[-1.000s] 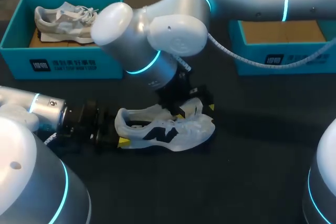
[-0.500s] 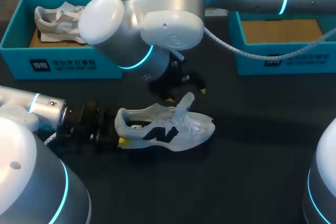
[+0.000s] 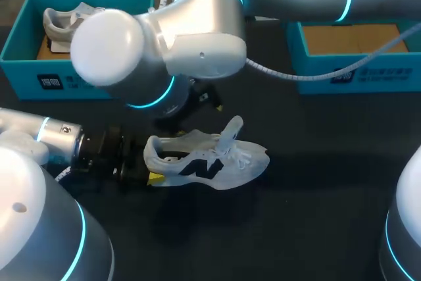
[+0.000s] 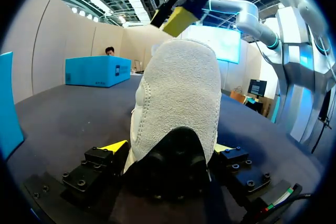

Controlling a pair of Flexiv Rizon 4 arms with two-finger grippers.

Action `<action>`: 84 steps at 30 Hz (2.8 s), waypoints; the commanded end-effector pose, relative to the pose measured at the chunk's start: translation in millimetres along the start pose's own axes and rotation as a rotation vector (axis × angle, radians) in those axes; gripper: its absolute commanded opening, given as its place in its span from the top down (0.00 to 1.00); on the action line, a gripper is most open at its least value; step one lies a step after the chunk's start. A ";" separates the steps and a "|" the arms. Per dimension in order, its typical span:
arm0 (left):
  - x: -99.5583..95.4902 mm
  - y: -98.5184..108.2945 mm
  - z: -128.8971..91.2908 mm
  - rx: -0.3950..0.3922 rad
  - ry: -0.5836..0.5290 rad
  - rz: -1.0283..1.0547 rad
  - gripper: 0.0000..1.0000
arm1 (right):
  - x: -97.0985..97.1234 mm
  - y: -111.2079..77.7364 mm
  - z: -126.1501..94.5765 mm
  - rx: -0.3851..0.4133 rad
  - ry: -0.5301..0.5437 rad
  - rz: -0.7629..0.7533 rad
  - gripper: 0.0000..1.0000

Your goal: Take the shoe out of the shoebox, open the shoe tongue, remove and reinsert the insole, then place the shoe into the shoebox

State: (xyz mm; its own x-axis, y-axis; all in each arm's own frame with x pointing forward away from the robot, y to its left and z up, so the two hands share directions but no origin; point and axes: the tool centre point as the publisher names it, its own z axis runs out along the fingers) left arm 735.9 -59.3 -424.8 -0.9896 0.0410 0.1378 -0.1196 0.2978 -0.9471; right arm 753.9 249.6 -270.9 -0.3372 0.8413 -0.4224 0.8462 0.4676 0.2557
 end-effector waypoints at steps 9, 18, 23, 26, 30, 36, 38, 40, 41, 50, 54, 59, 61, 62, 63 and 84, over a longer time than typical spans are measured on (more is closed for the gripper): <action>-2.1 2.6 0.5 -0.001 -0.002 -0.001 1.00 | 31.8 -3.8 -25.5 -0.078 0.229 -0.483 0.73; -2.1 2.6 0.5 -0.001 -0.002 -0.001 1.00 | 58.6 -13.3 -31.2 -0.072 0.361 -0.799 1.00; -2.1 2.6 0.5 -0.001 -0.002 -0.001 1.00 | 69.8 -20.2 -32.6 -0.074 0.427 -0.928 1.00; -2.1 2.6 0.5 -0.001 -0.002 -0.001 1.00 | 73.0 -22.3 -31.4 -0.076 0.455 -0.968 1.00; -2.1 2.6 0.5 -0.001 -0.002 -0.001 1.00 | 75.7 -23.0 -27.2 -0.090 0.469 -0.984 1.00; -2.1 2.6 0.5 -0.001 -0.002 -0.001 1.00 | 78.8 -22.5 -8.4 -0.131 0.455 -0.962 1.00; -2.1 2.6 0.5 -0.001 -0.002 -0.001 1.00 | 78.1 -21.8 2.1 -0.135 0.442 -0.943 1.00; -2.1 2.6 0.5 -0.001 -0.002 -0.001 1.00 | 77.7 -21.0 12.4 -0.125 0.431 -0.913 1.00; -2.1 2.6 0.5 -0.001 -0.002 -0.001 1.00 | 77.7 -20.4 18.7 -0.118 0.432 -0.905 1.00; -2.1 2.6 0.5 -0.001 -0.002 -0.001 1.00 | 77.7 -20.4 18.7 -0.118 0.432 -0.905 1.00; -2.1 2.6 0.5 -0.001 -0.002 -0.001 1.00 | 77.7 -20.4 18.7 -0.118 0.432 -0.905 1.00; -2.1 2.6 0.5 -0.001 -0.002 -0.001 1.00 | 77.7 -20.4 18.7 -0.118 0.432 -0.905 1.00; -2.1 2.6 0.5 -0.001 -0.002 -0.001 1.00 | 77.7 -20.4 18.7 -0.118 0.432 -0.905 1.00; -2.1 2.6 0.5 -0.001 -0.002 -0.001 1.00 | 77.7 -20.4 18.7 -0.118 0.432 -0.905 1.00; -2.1 2.6 0.5 -0.001 -0.002 -0.001 1.00 | 77.7 -20.4 18.7 -0.118 0.432 -0.905 1.00; -2.1 2.6 0.5 -0.001 -0.002 -0.001 1.00 | 72.3 -6.9 63.2 -0.063 0.412 -0.995 1.00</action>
State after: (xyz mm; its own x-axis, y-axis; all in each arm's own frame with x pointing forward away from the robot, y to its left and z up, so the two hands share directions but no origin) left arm 735.9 -59.2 -424.8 -0.9896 0.0410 0.1378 -0.1196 0.2977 -0.9471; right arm 747.5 289.4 -351.3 -0.9825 0.1014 -0.1565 0.1009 0.9948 0.0113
